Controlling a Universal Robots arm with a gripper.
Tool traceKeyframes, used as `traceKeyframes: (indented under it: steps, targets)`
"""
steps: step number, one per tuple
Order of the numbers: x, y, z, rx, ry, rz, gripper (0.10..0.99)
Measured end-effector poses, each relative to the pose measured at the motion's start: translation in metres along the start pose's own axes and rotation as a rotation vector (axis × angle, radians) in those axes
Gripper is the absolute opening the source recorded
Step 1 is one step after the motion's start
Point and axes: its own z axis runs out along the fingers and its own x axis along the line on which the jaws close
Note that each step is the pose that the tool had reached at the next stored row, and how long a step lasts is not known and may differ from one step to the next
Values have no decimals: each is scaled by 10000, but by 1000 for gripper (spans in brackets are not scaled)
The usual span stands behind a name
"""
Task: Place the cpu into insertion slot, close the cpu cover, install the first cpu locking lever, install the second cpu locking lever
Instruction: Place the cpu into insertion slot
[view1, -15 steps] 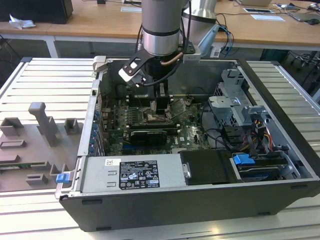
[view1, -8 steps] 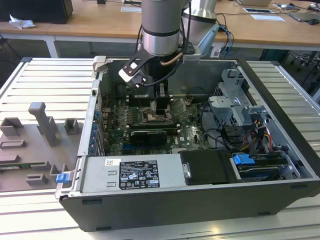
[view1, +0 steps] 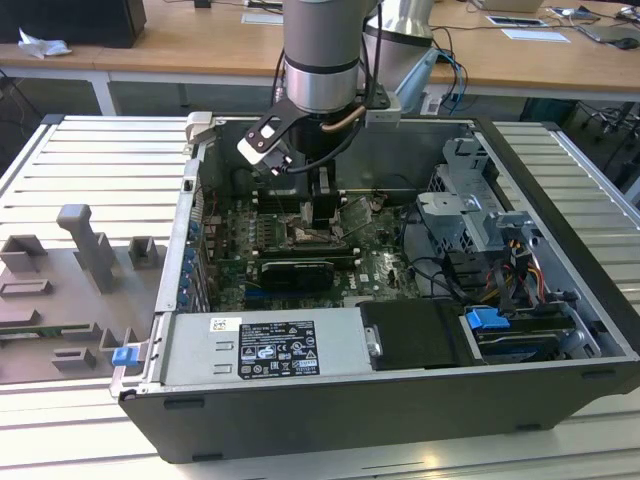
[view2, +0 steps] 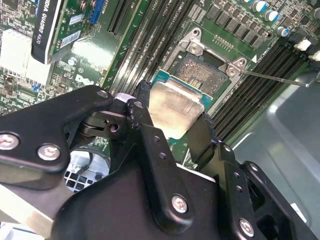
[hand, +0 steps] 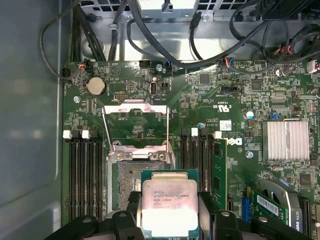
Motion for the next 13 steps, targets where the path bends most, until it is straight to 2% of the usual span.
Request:
traceKeyframes:
  steps: [13]
  targets:
    - [7, -1, 21, 0, -1, 0, 541]
